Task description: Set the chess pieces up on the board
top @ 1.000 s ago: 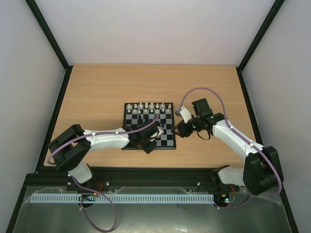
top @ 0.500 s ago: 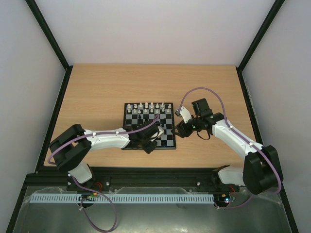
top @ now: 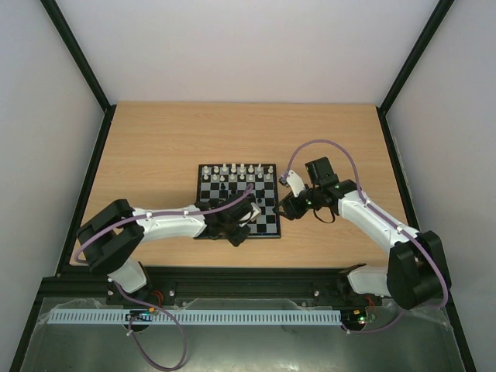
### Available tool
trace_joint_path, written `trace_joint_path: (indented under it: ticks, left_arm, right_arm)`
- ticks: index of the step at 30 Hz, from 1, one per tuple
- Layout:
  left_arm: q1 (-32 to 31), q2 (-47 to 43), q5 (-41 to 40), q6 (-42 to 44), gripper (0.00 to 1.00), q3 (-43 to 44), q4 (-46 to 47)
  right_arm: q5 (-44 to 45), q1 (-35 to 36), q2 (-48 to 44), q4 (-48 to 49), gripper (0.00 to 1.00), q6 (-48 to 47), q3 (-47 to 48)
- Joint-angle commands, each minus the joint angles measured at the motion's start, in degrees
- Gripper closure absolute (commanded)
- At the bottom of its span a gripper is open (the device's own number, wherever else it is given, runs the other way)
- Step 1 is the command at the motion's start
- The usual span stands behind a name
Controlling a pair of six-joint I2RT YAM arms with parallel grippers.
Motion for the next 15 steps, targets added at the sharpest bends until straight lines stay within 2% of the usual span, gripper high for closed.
trace_joint_path:
  ticks: [1, 9, 15]
  left_arm:
    - [-0.59, -1.59, -0.26, -2.67, 0.85, -2.93, -1.42]
    - [-0.64, -10.09, -4.23, -8.72, 0.85, -9.76, 18.63]
    - [-0.64, -12.9, -3.87, -9.05, 0.84, -11.71, 26.97]
  right_arm:
    - [-2.51, -0.18, 2.06, -2.04, 0.45, 2.39, 1.84]
    - [-10.28, -0.18, 13.17, -12.14, 0.47, 7.9, 15.47]
    - [-18.87, -0.18, 18.8, -16.54, 0.47, 9.59, 18.89]
